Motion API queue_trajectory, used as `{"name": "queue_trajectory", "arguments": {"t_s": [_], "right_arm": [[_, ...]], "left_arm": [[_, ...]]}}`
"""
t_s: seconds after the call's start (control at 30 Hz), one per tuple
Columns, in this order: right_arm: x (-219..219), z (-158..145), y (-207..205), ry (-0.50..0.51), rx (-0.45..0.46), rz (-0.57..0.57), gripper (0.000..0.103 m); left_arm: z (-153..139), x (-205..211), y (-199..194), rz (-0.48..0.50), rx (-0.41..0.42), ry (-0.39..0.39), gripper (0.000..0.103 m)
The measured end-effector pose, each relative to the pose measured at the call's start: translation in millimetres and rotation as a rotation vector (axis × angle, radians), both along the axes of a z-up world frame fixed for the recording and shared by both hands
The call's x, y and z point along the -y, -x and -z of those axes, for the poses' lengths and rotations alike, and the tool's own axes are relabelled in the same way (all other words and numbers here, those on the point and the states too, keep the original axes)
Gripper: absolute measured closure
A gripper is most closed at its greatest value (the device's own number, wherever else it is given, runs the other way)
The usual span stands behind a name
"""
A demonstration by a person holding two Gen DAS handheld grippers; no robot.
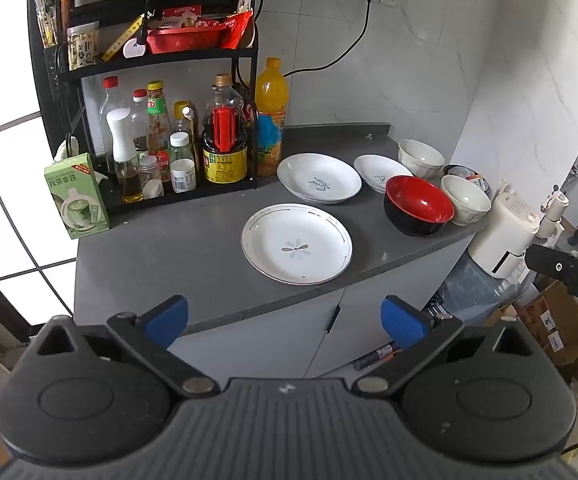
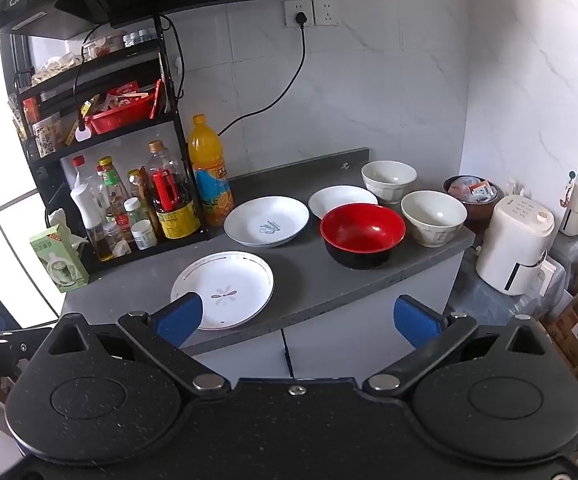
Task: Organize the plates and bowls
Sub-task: 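Move both tools toward the red bowl and white bowls on the counter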
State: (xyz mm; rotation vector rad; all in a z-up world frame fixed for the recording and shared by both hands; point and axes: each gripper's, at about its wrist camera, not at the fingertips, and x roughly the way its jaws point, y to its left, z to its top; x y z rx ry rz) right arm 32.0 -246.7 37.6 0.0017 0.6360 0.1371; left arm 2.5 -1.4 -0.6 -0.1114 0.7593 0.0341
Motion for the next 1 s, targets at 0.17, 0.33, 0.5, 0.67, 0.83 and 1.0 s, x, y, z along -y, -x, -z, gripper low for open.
{"name": "queue_trajectory", "arguments": {"t_s": [0.17, 0.33, 0.5, 0.67, 0.83, 1.0], "right_arm": [[-1, 1, -1, 0.007, -0.008, -0.011, 0.000], [-2, 2, 1, 0.016, -0.007, -0.012, 0.000], [-2, 5, 2, 0.029, 0.000, -0.014, 0.000], [-2, 7, 2, 0.032, -0.003, -0.013, 0.000], [-2, 8, 2, 0.035, -0.006, -0.011, 0.000], [-6, 9, 1, 0.043, -0.009, -0.006, 0.000]], "left_arm": [[0, 1, 1, 0.003, 0.001, 0.002, 0.001], [-1, 7, 3, 0.001, -0.002, 0.005, 0.001], [-1, 10, 2, 0.000, 0.002, 0.012, 0.001], [1, 11, 1, 0.001, -0.001, 0.017, 0.001], [3, 11, 1, 0.008, -0.006, 0.018, 0.001], [4, 10, 0, 0.002, -0.006, 0.025, 0.001]]}}
